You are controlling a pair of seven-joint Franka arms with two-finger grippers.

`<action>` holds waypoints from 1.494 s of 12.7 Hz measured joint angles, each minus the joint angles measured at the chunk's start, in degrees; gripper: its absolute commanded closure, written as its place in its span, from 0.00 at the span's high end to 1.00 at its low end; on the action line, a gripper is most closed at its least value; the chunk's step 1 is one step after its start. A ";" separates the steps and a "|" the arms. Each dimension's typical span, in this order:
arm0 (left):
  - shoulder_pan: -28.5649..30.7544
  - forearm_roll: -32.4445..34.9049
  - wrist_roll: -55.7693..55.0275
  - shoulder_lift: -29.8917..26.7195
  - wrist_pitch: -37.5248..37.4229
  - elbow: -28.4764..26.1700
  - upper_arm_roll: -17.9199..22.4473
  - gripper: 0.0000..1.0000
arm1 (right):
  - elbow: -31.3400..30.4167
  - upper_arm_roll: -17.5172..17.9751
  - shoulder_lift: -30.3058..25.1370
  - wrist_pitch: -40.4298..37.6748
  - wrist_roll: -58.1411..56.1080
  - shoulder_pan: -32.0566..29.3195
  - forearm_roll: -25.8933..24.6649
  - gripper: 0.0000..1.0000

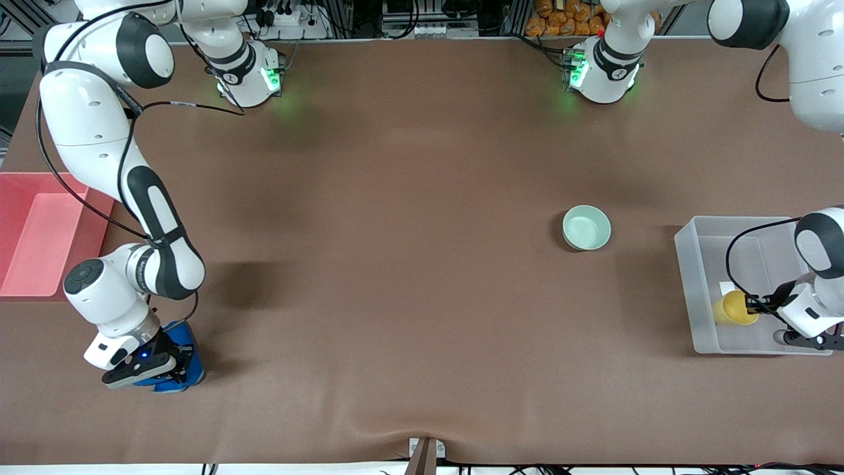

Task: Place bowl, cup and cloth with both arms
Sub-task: 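Carry the cup into the clear bin with the left gripper and release, then lift the cloth with the right gripper while the left gripper reaches the bowl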

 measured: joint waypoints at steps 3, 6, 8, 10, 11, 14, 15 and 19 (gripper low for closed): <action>0.01 0.00 0.48 0.81 1.09 0.01 0.00 0.21 | 0.15 -0.04 0.02 0.51 0.00 -0.02 0.02 0.00; 0.01 0.00 0.64 1.08 1.39 0.04 -0.02 0.44 | 1.16 -0.23 -0.55 0.64 0.00 -0.06 0.02 0.00; 0.02 0.00 1.88 1.09 1.56 0.35 0.01 0.46 | 1.60 -0.35 -1.54 -0.58 0.00 -0.07 0.02 0.00; 0.11 0.00 3.08 0.96 1.40 1.34 0.09 0.48 | 2.14 -0.86 -3.55 -4.58 0.00 -0.12 0.01 0.00; 0.12 0.00 3.16 0.65 0.85 1.80 0.09 0.48 | 2.27 -1.17 -4.87 -6.60 0.00 -0.19 0.02 0.00; -0.20 0.00 3.20 -1.38 -4.84 2.89 -0.24 0.61 | 2.48 -1.90 -9.48 -13.05 0.00 -0.35 0.01 0.00; -0.38 0.00 3.02 -2.63 -7.19 3.36 -0.45 0.75 | 2.57 -2.36 -11.35 -15.95 0.00 -0.44 0.01 0.00; -3.72 -0.09 -8.01 -9.62 -16.10 3.94 -2.24 1.00 | 2.82 -3.21 -19.46 -30.00 0.00 -2.28 0.01 0.00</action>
